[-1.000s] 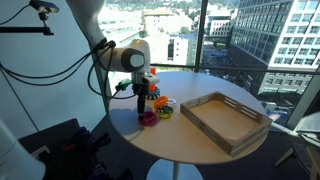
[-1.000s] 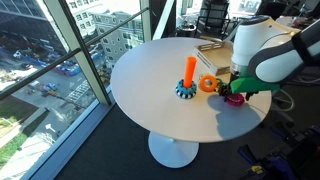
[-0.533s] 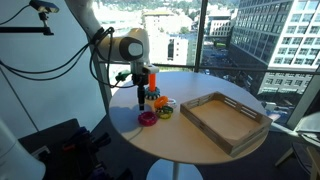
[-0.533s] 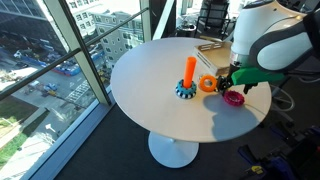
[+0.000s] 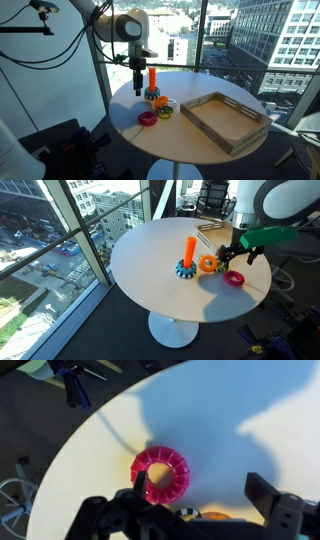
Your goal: Pick up the red ring from the ring holder and put it on the table
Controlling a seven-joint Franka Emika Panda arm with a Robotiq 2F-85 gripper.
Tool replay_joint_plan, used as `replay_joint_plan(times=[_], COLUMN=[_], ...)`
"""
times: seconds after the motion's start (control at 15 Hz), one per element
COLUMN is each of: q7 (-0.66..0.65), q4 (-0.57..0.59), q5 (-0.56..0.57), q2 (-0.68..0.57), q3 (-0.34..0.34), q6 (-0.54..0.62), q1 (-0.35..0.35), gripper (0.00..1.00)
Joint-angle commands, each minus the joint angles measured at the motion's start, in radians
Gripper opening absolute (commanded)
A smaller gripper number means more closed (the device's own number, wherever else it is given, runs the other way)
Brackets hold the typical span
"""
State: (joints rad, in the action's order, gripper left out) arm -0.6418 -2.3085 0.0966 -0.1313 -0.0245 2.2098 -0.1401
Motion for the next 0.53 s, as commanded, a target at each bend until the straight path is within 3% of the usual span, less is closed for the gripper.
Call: replay_joint_plan(times=[0.0, 0.47], q7=[0.093, 0.122], q4=[0.036, 0.053], q5=[-0.035, -0.025], q2=[0.075, 0.214], q3=[-0.020, -0.064], q6=[-0.138, -0.238], q1=[0.013, 0.009], gripper=[1.00, 1.00])
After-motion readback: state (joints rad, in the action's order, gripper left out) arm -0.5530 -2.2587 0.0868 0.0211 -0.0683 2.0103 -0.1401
